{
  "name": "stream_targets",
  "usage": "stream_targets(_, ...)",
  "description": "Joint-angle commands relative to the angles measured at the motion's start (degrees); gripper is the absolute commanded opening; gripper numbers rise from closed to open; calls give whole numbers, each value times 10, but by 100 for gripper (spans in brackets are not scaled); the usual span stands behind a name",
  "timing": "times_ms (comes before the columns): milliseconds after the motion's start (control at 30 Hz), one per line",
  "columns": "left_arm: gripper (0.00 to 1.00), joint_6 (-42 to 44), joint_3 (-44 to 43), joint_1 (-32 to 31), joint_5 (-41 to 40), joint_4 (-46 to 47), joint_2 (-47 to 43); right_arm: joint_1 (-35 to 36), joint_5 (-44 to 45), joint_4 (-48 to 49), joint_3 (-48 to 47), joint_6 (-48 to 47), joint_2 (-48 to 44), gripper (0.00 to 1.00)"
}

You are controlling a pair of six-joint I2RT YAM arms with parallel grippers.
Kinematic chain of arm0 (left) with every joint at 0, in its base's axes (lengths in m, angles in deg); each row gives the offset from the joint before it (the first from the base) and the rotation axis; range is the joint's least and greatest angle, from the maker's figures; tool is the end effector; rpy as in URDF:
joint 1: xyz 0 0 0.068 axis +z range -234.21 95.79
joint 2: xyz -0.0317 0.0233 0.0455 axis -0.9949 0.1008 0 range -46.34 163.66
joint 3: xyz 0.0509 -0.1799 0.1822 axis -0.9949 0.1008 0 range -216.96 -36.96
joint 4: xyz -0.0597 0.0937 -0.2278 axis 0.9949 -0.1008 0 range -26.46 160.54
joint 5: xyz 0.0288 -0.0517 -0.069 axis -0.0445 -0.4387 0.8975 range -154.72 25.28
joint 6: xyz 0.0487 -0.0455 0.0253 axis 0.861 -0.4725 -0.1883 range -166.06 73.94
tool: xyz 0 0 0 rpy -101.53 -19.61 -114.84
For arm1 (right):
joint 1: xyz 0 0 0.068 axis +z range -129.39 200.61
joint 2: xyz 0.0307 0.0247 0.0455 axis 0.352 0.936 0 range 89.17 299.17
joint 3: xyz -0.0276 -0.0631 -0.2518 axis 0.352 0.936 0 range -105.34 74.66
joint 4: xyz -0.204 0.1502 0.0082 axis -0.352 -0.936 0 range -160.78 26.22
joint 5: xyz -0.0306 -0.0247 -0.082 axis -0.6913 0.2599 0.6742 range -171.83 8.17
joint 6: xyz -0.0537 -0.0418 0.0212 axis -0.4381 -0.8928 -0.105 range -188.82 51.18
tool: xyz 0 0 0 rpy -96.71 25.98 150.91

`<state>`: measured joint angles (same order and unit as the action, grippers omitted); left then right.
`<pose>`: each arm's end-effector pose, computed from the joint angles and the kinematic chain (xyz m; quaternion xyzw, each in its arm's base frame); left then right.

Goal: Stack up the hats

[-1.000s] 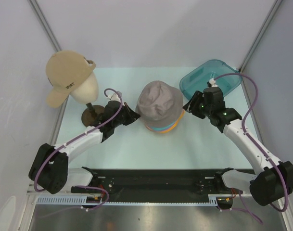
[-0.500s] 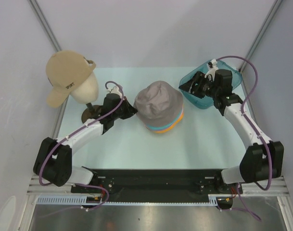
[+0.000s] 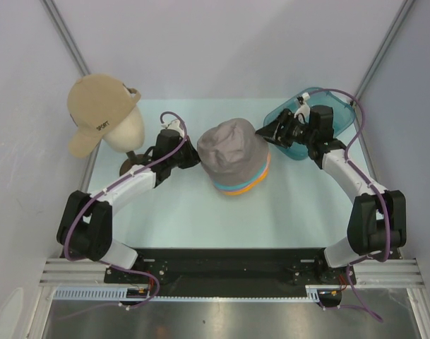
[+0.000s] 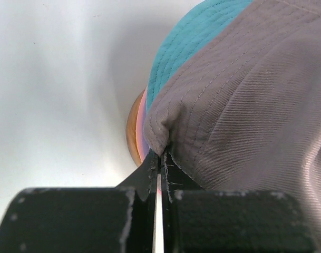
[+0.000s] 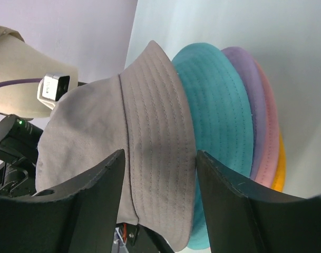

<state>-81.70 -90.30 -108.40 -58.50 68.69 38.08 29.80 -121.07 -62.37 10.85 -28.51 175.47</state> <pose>0.3076 -0.1450 0.2216 -0.0617 0.8754 -0.2792 0.3897 0.3461 0.0936 0.2869 0.0253 0.7992 0.4745 0.3681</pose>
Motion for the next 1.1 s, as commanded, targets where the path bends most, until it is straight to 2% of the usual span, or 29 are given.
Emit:
stream_targets(0, 0, 14, -28, 7, -2, 8, 3, 0, -27, 18, -1, 6, -7, 62)
stream_targets(200, 0, 15, -29, 7, -3, 11, -3, 0, -21, 4, 18, 3, -11, 65)
stream_targets(300, 0, 18, -30, 7, -1, 11, -4, 5, -30, 25, 21, 21, -10, 59)
stream_targets(333, 0, 18, -31, 7, 0, 12, -3, 7, -33, 29, 20, 25, -8, 48)
stream_targets(400, 0, 22, -33, 7, 0, 11, -1, 8, -35, 29, 18, 28, -5, 35)
stream_targets(433, 0, 22, -33, 7, -1, 11, 0, 8, -34, 26, 18, 31, -5, 20)
stream_targets(533, 0, 22, -31, 7, -11, 11, 1, 8, 0, -11, 18, 18, -5, 0)
stream_targets(767, 0, -2, -22, 7, -20, 34, 4, 10, 129, -134, 10, -53, 21, 0)
stream_targets(1067, 0, -12, -18, 7, -17, 4, 49, 23, 210, -250, 9, -112, 17, 0)
